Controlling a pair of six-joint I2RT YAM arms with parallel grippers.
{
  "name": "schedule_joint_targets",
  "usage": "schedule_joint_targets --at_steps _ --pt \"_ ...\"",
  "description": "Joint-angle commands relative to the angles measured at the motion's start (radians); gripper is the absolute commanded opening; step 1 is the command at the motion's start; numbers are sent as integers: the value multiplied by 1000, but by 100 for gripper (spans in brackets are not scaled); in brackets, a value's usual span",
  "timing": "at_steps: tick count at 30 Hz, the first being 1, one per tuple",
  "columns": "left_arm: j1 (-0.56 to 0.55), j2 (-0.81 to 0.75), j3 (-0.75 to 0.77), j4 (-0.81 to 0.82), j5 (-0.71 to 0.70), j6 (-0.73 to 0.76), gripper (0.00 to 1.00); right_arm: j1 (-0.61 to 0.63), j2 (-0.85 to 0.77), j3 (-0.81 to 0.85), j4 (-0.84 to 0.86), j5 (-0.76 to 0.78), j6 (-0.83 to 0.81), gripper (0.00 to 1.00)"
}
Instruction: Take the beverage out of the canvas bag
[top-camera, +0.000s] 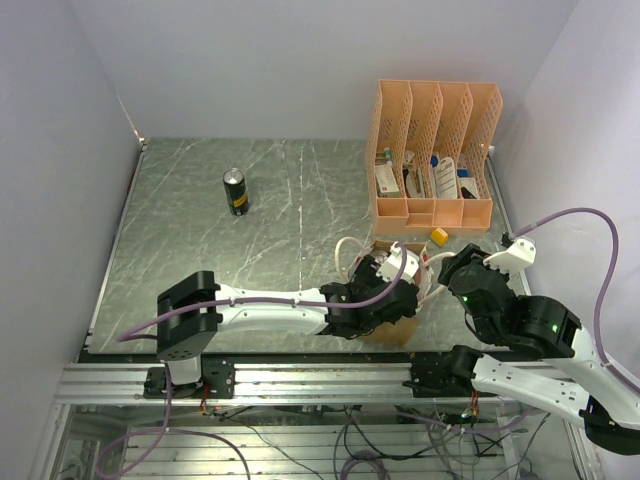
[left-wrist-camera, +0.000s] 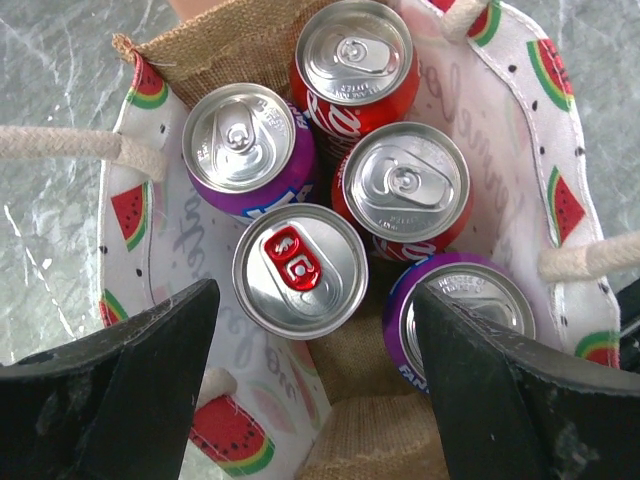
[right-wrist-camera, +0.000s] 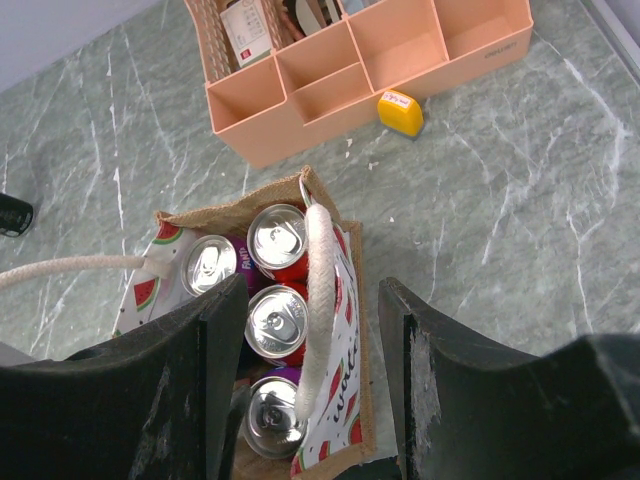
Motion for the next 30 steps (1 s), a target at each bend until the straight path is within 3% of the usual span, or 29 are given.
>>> schedule_joint_targets --at_steps 1,6,16,21,30 --pt "-6 54 62 -87 -62 -44 90 5 -3 -8 12 17 3 55" --pt "2 84 66 -96 -72 -81 90 4 -8 -10 18 17 -3 55" --pt "21 130 56 -65 -25 -113 75 4 -7 -10 20 17 -6 55" --pt "21 158 65 -90 -38 -127 82 5 -6 -10 19 17 -5 55" --pt "26 186 68 -71 -11 -122 78 4 -5 -10 18 17 -6 55"
